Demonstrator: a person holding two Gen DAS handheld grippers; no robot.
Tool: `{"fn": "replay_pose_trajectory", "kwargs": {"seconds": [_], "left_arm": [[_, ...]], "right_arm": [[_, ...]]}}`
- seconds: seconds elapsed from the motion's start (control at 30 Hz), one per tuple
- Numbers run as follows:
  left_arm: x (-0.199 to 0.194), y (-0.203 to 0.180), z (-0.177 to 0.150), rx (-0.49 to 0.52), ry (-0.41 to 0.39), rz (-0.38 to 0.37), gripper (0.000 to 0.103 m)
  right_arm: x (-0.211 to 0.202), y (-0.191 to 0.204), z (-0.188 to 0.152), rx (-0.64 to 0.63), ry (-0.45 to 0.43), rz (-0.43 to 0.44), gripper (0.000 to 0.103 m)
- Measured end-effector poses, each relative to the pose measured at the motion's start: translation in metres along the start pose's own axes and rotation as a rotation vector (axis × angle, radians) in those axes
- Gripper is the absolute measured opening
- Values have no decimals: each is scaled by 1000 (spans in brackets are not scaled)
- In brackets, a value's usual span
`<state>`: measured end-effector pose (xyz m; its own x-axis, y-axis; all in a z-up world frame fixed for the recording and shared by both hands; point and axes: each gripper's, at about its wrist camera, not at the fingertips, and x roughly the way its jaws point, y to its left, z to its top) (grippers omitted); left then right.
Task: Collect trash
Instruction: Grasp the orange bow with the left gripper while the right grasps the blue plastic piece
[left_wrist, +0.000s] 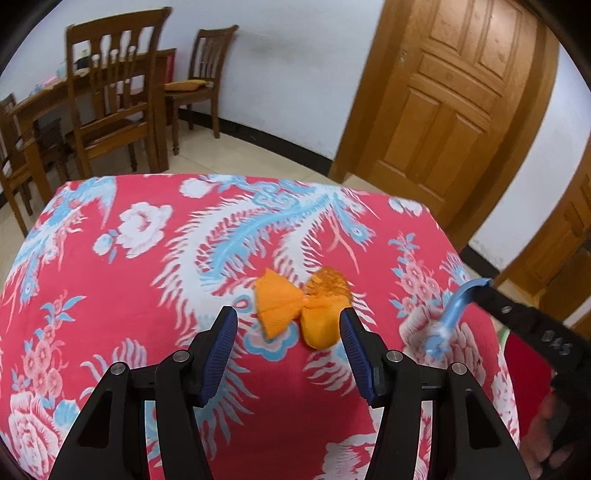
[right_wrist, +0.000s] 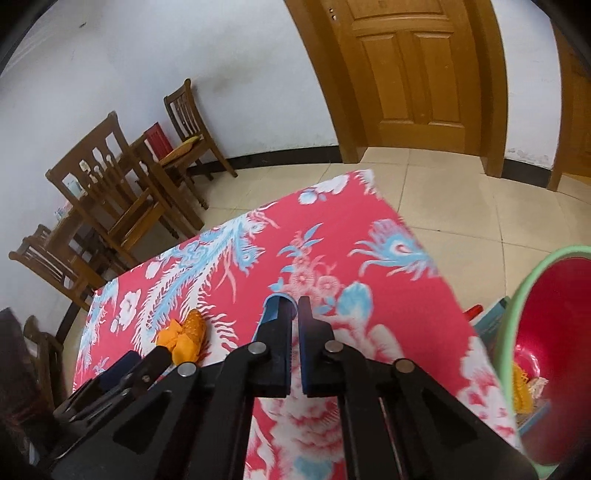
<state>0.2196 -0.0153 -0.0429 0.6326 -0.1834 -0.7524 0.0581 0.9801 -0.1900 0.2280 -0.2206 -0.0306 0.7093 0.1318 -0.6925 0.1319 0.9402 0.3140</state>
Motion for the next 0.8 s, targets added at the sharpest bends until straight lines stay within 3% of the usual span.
{"fn": "replay_pose_trajectory", "kwargs": {"seconds": [0.53, 0.6, 0.8], "left_arm": [[26, -29, 6, 78, 37, 49, 58], [28, -30, 8, 80, 35, 63, 47], [24, -30, 8, 79, 20, 58, 32]], "right_arm": [[-57, -48, -13, 75, -26, 26, 5], [-61, -52, -16, 83, -29, 27, 5], [-78, -67, -23, 104, -45, 20, 5]]}}
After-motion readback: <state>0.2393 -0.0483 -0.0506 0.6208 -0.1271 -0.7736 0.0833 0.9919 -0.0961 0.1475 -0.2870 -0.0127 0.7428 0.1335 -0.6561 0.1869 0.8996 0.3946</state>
